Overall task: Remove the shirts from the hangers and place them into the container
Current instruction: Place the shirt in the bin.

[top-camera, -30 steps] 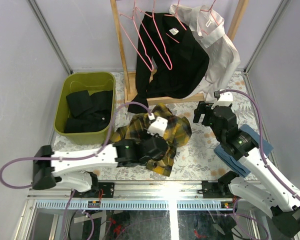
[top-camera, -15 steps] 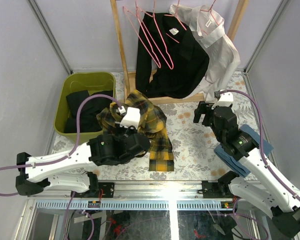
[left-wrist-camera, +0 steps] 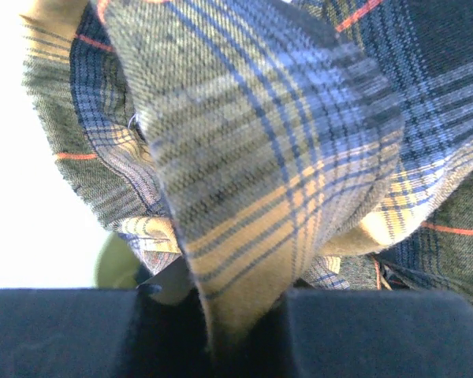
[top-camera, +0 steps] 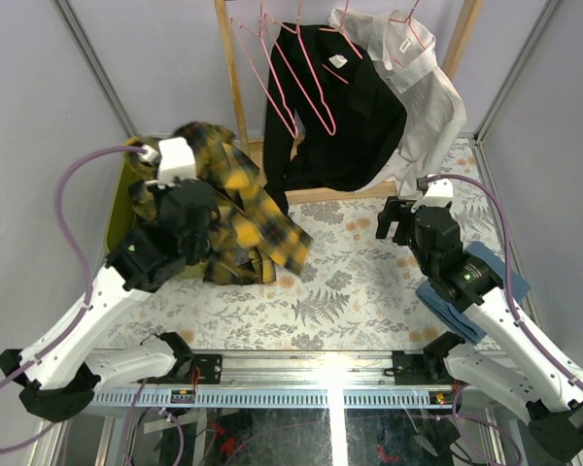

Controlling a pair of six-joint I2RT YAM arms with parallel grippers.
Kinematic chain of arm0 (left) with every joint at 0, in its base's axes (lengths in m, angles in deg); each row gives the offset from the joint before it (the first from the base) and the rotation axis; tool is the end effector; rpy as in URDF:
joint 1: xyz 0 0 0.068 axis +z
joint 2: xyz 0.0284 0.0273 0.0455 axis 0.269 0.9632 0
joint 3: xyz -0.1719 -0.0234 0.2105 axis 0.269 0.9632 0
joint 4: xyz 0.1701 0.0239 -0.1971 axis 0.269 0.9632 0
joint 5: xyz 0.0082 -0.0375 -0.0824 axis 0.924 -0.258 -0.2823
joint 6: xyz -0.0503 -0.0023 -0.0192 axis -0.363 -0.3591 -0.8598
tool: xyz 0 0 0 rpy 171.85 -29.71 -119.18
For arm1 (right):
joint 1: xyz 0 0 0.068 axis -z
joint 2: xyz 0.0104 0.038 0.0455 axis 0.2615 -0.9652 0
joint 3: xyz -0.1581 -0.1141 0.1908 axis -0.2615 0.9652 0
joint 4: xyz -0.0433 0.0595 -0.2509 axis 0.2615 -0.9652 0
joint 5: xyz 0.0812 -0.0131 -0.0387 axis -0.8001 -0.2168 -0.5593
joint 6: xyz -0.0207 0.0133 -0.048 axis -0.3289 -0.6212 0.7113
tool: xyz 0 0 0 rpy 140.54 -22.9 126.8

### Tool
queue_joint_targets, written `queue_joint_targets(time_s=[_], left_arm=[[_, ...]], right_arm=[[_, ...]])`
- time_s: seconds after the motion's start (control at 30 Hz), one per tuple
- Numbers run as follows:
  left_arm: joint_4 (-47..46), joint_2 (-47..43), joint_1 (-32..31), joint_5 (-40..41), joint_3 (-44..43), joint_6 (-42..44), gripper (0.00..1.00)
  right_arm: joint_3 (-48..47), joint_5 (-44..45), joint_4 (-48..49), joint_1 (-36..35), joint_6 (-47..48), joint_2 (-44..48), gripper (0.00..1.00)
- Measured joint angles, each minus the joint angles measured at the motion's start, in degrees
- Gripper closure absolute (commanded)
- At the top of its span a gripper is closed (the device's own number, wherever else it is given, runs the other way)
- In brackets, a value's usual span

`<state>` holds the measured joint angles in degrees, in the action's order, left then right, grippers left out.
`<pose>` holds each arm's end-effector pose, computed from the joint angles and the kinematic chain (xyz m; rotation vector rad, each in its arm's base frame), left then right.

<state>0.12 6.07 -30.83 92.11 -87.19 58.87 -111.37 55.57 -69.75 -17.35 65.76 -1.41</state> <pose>0.1496 -0.1101 0.4268 -0.1473 1.7608 0.4242 0.1677 0.0893 0.3408 0.1091 1.8249 0.2570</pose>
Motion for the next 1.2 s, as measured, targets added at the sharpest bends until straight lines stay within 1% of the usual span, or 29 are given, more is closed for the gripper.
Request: queue_joint_targets(time_s=[0.07, 0.13, 0.27, 0.33, 0.47, 0.67, 0.7, 0.77, 0.83, 0.87, 0.9, 0.93, 0.97, 1.07, 1.13, 1.2], left_arm=[[-4.92, -0.42, 5.25, 0.15, -1.07, 5.35, 1.00], [-8.04, 0.33, 9.62, 0.11, -2.27, 8.74, 1.00], [-10.08, 4.28, 17.18, -1.73, -3.45, 10.10, 1.00], [-10.25, 7.17, 20.09, -3.72, -2.21, 9.11, 1.00], [-9.11, 14.36, 24.76, -9.51, 3.41, 4.48, 1.00], [-5.33, 31.36, 28.96, -17.51, 9.73, -4.94, 0.99], [-4.79, 33.03, 29.22, -18.25, 10.14, -6.10, 0.94], [-4.02, 35.32, 29.53, -19.45, 10.84, -8.20, 0.79], [-3.93, 35.30, 29.79, -20.44, 11.04, -9.33, 0.72], [-3.82, 34.80, 30.01, -20.94, 11.02, -9.68, 0.65], [-3.56, 34.27, 30.16, -21.31, 10.97, -9.81, 0.56], [-3.13, 33.59, 30.40, -21.92, 10.86, -10.03, 0.43], [-2.51, 32.89, 30.51, -22.21, 10.67, -10.25, 0.34], [-0.04, 29.92, 31.06, -23.04, 9.44, -10.23, 0.21], [2.05, 27.74, 31.19, -23.41, 7.48, -10.12, 0.11], [3.56, 25.83, 31.19, -23.56, 5.31, -9.92, 0.03]], right_arm=[[0.00, 0.02, 0.00, 0.00, 0.00, 0.00, 0.12], [0.00, 0.07, 0.00, 0.00, 0.00, 0.00, 0.12], [0.00, 0.26, 0.00, 0.00, -0.02, 0.00, 0.12], [0.00, 0.31, 0.00, 0.00, -0.02, 0.00, 0.12], [0.02, 0.33, -0.02, 0.00, 0.00, 0.28, 0.12], [0.04, 0.35, -0.20, 0.00, 0.02, 0.83, 0.12], [0.04, 0.35, -0.42, 0.00, 0.11, 0.83, 0.12], [0.07, 0.35, -0.98, 0.00, 0.28, 0.83, 0.12], [0.07, 0.35, -1.53, -0.02, 0.46, 0.87, 0.12], [0.07, 0.35, -1.60, 0.00, 0.50, 0.90, 0.12], [0.07, 0.35, -1.62, 0.00, 0.55, 0.96, 0.12], [0.07, 0.35, -1.66, 0.00, 0.59, 1.03, 0.12], [0.07, 0.35, -1.70, 0.00, 0.63, 1.11, 0.12], [0.07, 0.35, -1.70, 0.00, 0.66, 1.18, 0.12], [0.11, 0.35, -1.68, 0.00, 0.66, 1.18, 0.12], [0.17, 0.35, -1.66, 0.00, 0.66, 1.18, 0.12]])
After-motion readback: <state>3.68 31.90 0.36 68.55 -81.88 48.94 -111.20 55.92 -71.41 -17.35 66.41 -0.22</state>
